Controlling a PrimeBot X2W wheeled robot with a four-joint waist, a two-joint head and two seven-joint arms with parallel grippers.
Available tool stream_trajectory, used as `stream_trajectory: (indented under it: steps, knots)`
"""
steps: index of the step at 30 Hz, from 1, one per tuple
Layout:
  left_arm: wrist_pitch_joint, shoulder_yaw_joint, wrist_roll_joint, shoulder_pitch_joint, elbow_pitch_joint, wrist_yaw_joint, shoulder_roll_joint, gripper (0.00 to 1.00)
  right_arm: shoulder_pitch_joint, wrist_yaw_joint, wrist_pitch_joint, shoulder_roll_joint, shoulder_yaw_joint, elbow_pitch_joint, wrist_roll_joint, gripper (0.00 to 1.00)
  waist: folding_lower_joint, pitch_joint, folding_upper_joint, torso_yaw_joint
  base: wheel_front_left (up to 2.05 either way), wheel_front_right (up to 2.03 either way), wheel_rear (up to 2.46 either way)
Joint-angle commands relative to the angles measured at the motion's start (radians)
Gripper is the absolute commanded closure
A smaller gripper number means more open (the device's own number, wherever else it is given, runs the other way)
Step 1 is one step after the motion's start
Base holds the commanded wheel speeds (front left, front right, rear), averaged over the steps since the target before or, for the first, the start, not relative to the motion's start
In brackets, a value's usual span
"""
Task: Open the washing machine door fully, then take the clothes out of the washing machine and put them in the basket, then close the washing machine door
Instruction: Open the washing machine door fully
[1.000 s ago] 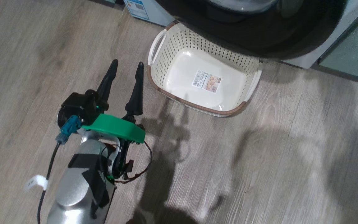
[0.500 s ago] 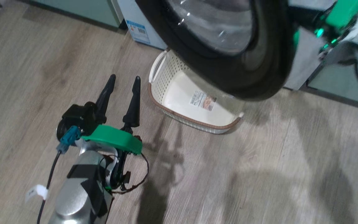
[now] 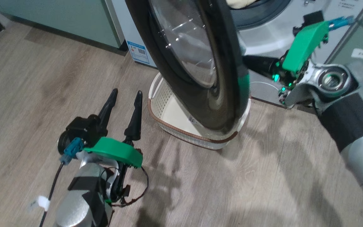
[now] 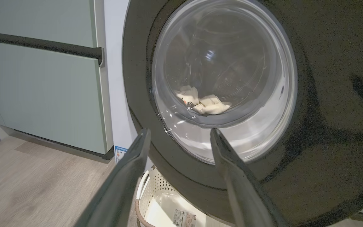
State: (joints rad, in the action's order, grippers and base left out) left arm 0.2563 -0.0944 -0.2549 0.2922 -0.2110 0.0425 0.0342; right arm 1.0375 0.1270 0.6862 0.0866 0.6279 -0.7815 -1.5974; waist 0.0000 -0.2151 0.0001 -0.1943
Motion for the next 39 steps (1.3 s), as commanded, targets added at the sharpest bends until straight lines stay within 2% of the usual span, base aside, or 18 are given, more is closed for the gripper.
stream_trajectory:
  steps: [1,12,17,18,20,33,39]
  knots:
    - [0.006,0.042,0.010,0.011,0.025,0.005,0.016,0.00,-0.001,0.004,-0.001,-0.032,0.007,0.038,-0.013,1.00,0.0000,0.006,-0.0001,0.001,0.00,0.00,0.00]
    - [0.006,0.054,0.026,-0.013,0.002,0.020,0.016,0.00,-0.059,0.004,-0.080,-0.036,0.132,0.093,-0.164,1.00,0.0000,0.060,-0.0001,0.004,0.00,0.00,0.00]
    - [0.006,0.072,0.035,-0.028,-0.002,0.027,0.016,0.00,-0.064,0.004,-0.137,-0.036,0.122,0.079,-0.165,1.00,0.0000,0.080,-0.0001,0.016,0.00,0.00,0.00]
    - [0.006,0.076,0.037,-0.031,-0.003,0.029,0.016,0.00,-0.067,0.004,-0.149,-0.036,0.117,0.079,-0.156,0.75,0.0000,0.085,-0.0001,0.019,0.00,0.00,0.00]
    - [0.006,0.087,0.044,-0.038,-0.006,0.033,0.016,0.00,-0.087,0.004,-0.164,-0.035,0.098,0.095,-0.146,0.00,0.0000,0.098,-0.0001,0.028,0.00,0.00,0.00]
    - [0.006,0.202,0.080,-0.054,-0.032,0.073,0.033,0.00,-0.277,0.004,-0.333,0.056,0.005,0.215,-0.027,0.00,0.0000,0.155,-0.0001,0.120,0.00,0.00,0.00]
    - [0.006,0.224,0.090,-0.058,-0.036,0.081,0.038,0.00,-0.372,0.004,-0.478,0.107,-0.026,0.274,0.044,0.00,0.0000,0.174,-0.0001,0.151,0.00,0.00,0.00]
